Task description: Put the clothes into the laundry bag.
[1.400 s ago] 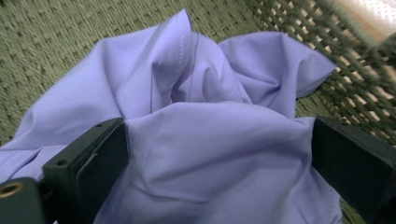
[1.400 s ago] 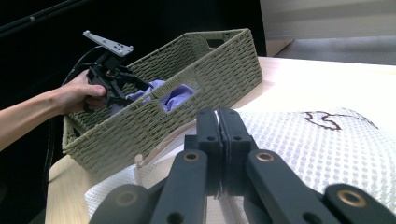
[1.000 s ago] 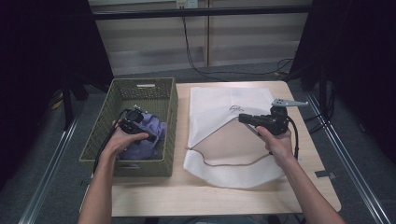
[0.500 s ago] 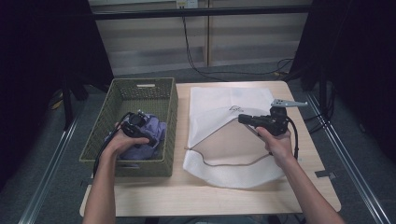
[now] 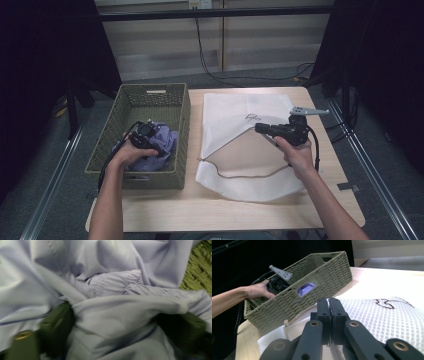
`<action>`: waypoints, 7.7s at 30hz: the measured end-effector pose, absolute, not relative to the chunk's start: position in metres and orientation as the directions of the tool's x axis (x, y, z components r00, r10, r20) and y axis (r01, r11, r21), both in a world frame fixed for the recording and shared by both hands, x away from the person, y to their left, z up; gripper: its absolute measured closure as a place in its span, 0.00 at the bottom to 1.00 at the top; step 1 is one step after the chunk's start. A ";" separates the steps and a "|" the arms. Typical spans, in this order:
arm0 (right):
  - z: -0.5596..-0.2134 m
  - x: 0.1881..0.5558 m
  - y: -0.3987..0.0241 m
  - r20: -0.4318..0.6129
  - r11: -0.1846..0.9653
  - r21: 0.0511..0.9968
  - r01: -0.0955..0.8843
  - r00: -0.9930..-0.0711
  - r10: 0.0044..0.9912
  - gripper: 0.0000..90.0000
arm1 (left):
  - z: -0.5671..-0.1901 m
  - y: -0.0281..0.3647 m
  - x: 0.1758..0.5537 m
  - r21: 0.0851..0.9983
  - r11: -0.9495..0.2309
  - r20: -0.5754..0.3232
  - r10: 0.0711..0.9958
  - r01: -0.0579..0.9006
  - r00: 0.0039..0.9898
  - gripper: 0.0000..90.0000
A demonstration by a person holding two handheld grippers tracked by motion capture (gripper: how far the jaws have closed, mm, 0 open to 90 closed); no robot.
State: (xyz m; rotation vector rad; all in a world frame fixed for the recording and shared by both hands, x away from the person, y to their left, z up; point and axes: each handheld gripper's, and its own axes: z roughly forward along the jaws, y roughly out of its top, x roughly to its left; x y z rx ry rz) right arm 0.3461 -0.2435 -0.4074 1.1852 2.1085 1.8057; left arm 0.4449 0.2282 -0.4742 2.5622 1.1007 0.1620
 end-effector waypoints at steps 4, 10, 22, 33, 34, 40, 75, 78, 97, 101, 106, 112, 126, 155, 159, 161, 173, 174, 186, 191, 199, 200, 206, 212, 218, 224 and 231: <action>-0.408 0.346 -0.243 0.381 -0.019 0.881 0.473 -0.684 0.621 0.98 | -0.469 0.229 0.446 0.333 -0.612 -0.041 0.751 0.717 0.659 0.35; -0.407 0.346 -0.244 0.383 -0.021 0.881 0.473 -0.686 0.619 0.98 | -0.467 0.231 0.448 0.340 -0.581 -0.082 0.765 0.739 0.639 0.54; -0.407 0.347 -0.245 0.383 -0.028 0.882 0.470 -0.682 0.623 0.98 | -0.456 0.235 0.449 0.364 -0.583 -0.093 0.753 0.726 0.651 0.83; -0.406 0.346 -0.245 0.382 -0.027 0.881 0.472 -0.679 0.627 0.98 | -0.435 0.242 0.441 0.461 -0.547 -0.100 0.750 0.699 0.653 0.86; -0.406 0.346 -0.245 0.382 -0.026 0.882 0.471 -0.680 0.626 0.98 | -0.432 0.244 0.440 0.468 -0.542 -0.108 0.749 0.698 0.654 0.86; -0.406 0.345 -0.244 0.382 -0.026 0.882 0.471 -0.681 0.624 0.98 | -0.419 0.252 0.435 0.577 -0.480 -0.132 0.744 0.661 0.655 0.86; -0.407 0.344 -0.243 0.378 -0.028 0.884 0.466 -0.680 0.627 0.98 | -0.362 0.263 0.401 0.870 -0.241 -0.136 0.720 0.430 0.680 0.86; -0.406 0.344 -0.243 0.373 -0.024 0.886 0.462 -0.684 0.627 0.98 | -0.355 0.264 0.398 0.887 -0.215 -0.141 0.717 0.409 0.683 0.86; -0.405 0.342 -0.243 0.369 -0.026 0.891 0.454 -0.689 0.623 0.98 | -0.323 0.274 0.381 0.943 -0.110 -0.143 0.717 0.313 0.683 0.86; -0.405 0.343 -0.243 0.369 -0.027 0.891 0.453 -0.689 0.624 0.98 | -0.314 0.276 0.376 0.953 -0.093 -0.134 0.723 0.287 0.678 0.86; -0.405 0.343 -0.244 0.370 -0.028 0.891 0.454 -0.687 0.625 0.98 | -0.300 0.281 0.369 0.966 -0.057 -0.134 0.721 0.251 0.680 0.86; -0.404 0.343 -0.244 0.365 -0.024 0.892 0.450 -0.691 0.624 0.98 | -0.290 0.284 0.366 0.972 -0.055 -0.117 0.730 0.228 0.674 0.86; -0.402 0.342 -0.243 0.352 -0.013 0.898 0.439 -0.702 0.619 0.98 | -0.259 0.281 0.358 0.986 -0.032 -0.093 0.715 0.165 0.693 0.86; -0.401 0.341 -0.242 0.344 -0.005 0.901 0.434 -0.707 0.617 0.98 | -0.204 0.265 0.339 0.999 -0.009 -0.030 0.712 0.052 0.701 0.86; -0.401 0.341 -0.242 0.344 -0.005 0.901 0.434 -0.708 0.617 0.98 | -0.196 0.263 0.335 0.999 -0.001 -0.025 0.709 0.036 0.705 0.86; -0.401 0.342 -0.242 0.346 -0.006 0.900 0.435 -0.708 0.616 0.98 | -0.191 0.262 0.331 1.000 -0.006 -0.012 0.707 0.023 0.707 0.86; -0.401 0.342 -0.242 0.344 -0.005 0.902 0.433 -0.709 0.616 0.98 | -0.161 0.247 0.322 0.999 0.013 0.022 0.686 -0.042 0.727 0.86; -0.401 0.342 -0.242 0.343 -0.005 0.902 0.432 -0.709 0.616 0.98 | -0.158 0.245 0.321 0.999 0.009 0.027 0.685 -0.047 0.728 0.86; -0.401 0.341 -0.241 0.343 -0.001 0.901 0.434 -0.710 0.615 0.98 | -0.132 0.221 0.310 0.996 0.015 0.061 0.651 -0.093 0.757 0.86; -0.401 0.341 -0.241 0.344 -0.001 0.901 0.435 -0.710 0.614 0.98 | -0.132 0.213 0.304 0.996 0.022 0.057 0.627 -0.090 0.777 0.86; -0.401 0.342 -0.241 0.342 0.000 0.902 0.432 -0.713 0.612 0.98 | -0.131 0.196 0.298 0.995 0.018 0.068 0.584 -0.097 0.809 0.86; -0.401 0.341 -0.241 0.340 0.002 0.901 0.433 -0.712 0.614 0.98 | -0.130 0.195 0.297 0.995 0.015 0.070 0.579 -0.097 0.813 0.86; -0.401 0.341 -0.241 0.341 0.002 0.902 0.432 -0.714 0.612 0.98 | -0.125 0.179 0.294 0.995 0.007 0.082 0.554 -0.103 0.829 0.86; -0.401 0.341 -0.240 0.338 0.004 0.903 0.430 -0.716 0.611 0.98 | -0.126 0.164 0.292 0.995 -0.002 0.083 0.528 -0.097 0.845 0.86; -0.400 0.341 -0.241 0.340 0.001 0.903 0.430 -0.715 0.610 0.98 | -0.128 0.149 0.289 0.995 -0.024 0.095 0.486 -0.095 0.869 0.86; -0.401 0.341 -0.240 0.349 -0.002 0.899 0.438 -0.714 0.607 0.99 | -0.138 0.137 0.285 0.996 -0.014 0.080 0.450 -0.083 0.890 0.86; -0.401 0.341 -0.240 0.345 -0.003 0.902 0.432 -0.717 0.605 0.98 | -0.154 0.124 0.279 0.997 -0.024 0.079 0.415 -0.076 0.907 0.86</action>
